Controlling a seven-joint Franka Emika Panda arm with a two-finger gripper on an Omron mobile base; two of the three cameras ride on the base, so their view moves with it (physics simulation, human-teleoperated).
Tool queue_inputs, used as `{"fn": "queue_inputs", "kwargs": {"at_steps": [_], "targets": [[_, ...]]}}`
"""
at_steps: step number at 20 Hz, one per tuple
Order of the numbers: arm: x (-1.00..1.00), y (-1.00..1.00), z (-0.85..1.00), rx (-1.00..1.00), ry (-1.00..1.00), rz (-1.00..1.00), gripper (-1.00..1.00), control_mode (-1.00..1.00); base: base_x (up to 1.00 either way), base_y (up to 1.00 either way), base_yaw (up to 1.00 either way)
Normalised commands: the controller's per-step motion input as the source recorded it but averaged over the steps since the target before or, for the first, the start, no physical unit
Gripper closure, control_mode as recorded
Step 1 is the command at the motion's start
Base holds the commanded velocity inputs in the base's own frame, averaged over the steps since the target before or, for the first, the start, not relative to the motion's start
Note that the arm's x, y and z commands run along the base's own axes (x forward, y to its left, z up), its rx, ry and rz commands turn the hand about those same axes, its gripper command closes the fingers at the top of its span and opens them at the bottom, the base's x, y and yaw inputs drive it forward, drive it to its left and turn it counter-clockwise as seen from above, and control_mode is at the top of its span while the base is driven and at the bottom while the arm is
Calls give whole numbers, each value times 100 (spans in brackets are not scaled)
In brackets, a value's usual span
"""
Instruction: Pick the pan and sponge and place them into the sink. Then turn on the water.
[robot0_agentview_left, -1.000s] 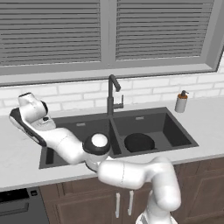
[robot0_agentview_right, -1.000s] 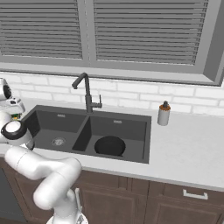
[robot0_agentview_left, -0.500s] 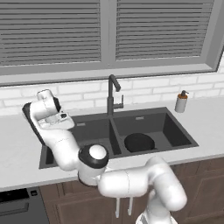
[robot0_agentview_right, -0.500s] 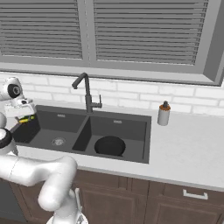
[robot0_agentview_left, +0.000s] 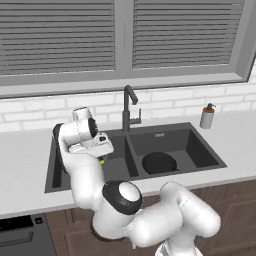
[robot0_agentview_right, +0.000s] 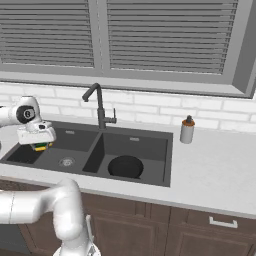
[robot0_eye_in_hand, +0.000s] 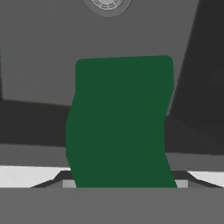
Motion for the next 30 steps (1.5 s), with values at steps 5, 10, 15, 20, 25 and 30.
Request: {"fn": "queue_inputs", "kwargs": {"at_steps": [5,10,15,20,25,30], "targets": [[-41,-97,34,6,-1,0,100,-100,0,0,0],[-28,-91,51,10,0,0,100,-100,0,0,0],[-38,-84,37,10,-6,0,100,-100,0,0,0],[-44,-69,21,10,-15,2,100,-100,0,0,0],[-9,-68,14,13,-6,1,100,-100,0,0,0],[5,-74,0,11,0,3,100,-100,0,0,0]]}}
